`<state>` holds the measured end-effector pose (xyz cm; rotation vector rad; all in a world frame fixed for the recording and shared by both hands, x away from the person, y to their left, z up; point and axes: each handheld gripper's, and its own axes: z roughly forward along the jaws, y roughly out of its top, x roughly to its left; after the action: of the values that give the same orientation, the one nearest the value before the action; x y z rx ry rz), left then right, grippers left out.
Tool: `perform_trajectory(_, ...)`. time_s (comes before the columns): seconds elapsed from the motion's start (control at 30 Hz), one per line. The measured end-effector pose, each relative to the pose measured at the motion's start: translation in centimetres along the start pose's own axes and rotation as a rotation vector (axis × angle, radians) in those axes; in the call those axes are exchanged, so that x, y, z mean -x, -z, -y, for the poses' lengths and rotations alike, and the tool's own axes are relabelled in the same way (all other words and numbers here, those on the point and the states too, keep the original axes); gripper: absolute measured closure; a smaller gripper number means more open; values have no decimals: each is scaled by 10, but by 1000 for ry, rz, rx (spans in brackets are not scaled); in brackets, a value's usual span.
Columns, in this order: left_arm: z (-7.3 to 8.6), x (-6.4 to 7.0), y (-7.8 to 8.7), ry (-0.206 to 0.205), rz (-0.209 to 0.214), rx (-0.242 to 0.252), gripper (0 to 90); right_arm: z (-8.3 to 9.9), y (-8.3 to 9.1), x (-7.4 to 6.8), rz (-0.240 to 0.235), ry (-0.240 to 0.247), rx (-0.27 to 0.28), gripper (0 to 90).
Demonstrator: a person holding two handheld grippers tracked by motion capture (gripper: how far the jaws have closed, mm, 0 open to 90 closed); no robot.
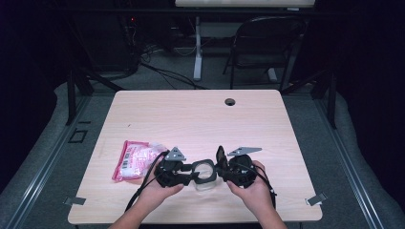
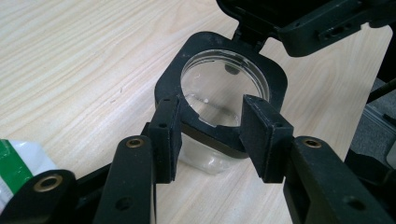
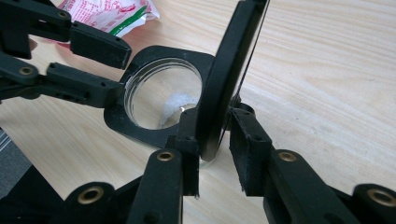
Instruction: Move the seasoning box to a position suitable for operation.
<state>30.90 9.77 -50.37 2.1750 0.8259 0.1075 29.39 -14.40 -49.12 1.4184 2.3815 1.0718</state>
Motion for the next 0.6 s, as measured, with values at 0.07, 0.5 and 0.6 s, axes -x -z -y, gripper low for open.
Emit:
perform_trajectory(0.07,0,0,2,3,-3,3,577,-1,0,0,0,2,-1,748)
perform_trajectory(0.5,12,-17,25,58,-62,45,553,-9,-6,11,-60,4,-8,840)
perform_trajectory(0.6,14,-21,30,71,-74,53,551,-12,-9,12,-62,8,-4,850)
